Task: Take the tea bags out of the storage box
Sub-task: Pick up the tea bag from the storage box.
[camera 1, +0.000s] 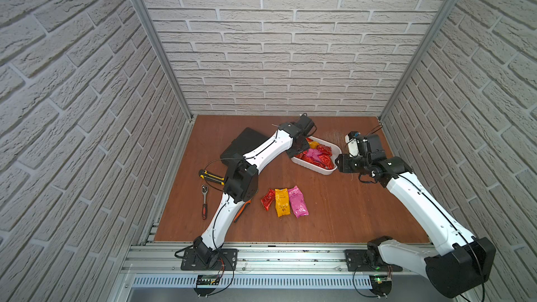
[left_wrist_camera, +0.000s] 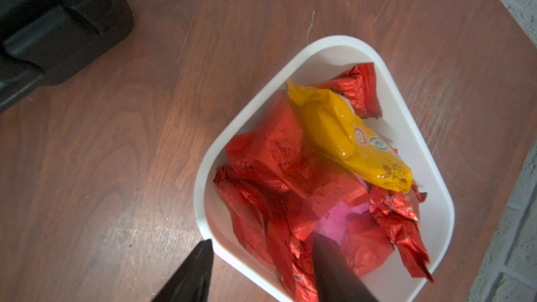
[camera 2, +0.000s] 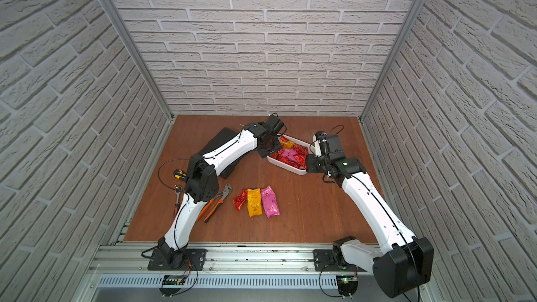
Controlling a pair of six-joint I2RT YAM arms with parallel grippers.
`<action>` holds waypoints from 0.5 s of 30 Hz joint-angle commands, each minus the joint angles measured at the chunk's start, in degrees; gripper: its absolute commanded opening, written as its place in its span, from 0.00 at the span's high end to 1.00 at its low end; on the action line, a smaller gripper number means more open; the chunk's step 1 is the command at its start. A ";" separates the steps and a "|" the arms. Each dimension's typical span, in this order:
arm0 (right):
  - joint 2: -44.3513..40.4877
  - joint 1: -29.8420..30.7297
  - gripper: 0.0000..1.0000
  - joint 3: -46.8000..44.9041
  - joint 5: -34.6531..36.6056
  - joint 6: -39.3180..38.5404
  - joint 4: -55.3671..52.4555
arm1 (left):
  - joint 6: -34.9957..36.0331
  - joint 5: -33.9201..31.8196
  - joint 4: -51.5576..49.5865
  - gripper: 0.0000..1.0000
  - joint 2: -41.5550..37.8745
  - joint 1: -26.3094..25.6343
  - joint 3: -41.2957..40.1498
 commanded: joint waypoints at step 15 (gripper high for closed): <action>-2.86 -1.72 0.44 -0.82 -1.44 -0.54 1.03 | -2.92 2.19 0.84 0.77 2.29 0.07 1.16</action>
